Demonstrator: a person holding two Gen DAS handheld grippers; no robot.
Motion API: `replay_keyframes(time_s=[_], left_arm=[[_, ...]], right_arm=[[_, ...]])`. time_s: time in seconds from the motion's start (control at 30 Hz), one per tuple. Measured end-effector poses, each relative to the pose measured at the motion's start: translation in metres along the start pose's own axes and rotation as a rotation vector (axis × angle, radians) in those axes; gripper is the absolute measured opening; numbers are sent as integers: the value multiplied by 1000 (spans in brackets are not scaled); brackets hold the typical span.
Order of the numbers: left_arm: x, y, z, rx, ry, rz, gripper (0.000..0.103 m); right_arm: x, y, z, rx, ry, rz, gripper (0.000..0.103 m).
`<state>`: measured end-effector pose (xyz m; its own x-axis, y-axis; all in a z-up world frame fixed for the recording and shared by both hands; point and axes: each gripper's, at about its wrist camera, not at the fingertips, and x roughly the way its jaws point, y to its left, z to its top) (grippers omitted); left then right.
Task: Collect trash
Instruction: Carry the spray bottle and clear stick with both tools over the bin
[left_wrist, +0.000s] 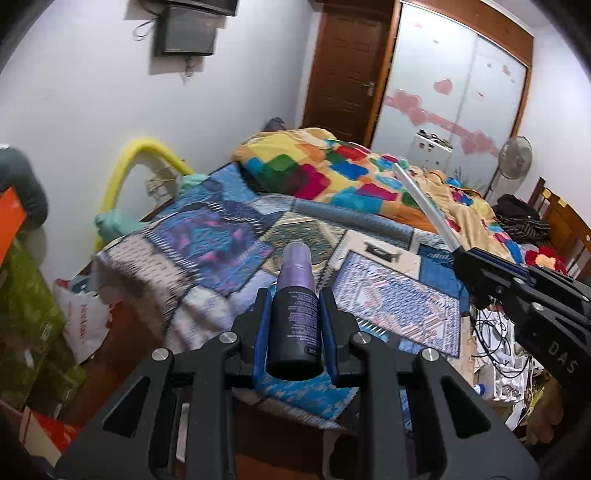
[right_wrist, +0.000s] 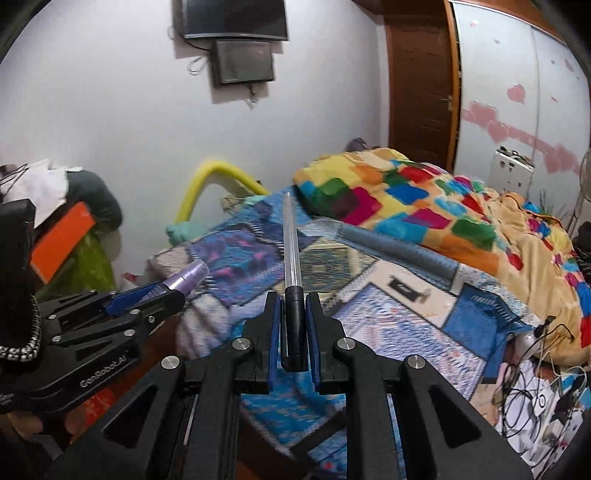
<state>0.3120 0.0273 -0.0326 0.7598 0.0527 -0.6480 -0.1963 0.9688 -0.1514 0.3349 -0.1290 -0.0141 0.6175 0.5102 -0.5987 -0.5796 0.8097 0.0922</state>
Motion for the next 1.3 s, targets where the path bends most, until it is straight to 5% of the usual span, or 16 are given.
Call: replay_keyframes(time_s=[0.6, 1.3], left_arm=[[-62, 148, -79, -116, 49, 168, 25], [37, 244, -213, -269, 423, 223, 25]], right_arm=[[28, 133, -56, -92, 152, 181, 13], [170, 204, -163, -137, 645, 255, 13]])
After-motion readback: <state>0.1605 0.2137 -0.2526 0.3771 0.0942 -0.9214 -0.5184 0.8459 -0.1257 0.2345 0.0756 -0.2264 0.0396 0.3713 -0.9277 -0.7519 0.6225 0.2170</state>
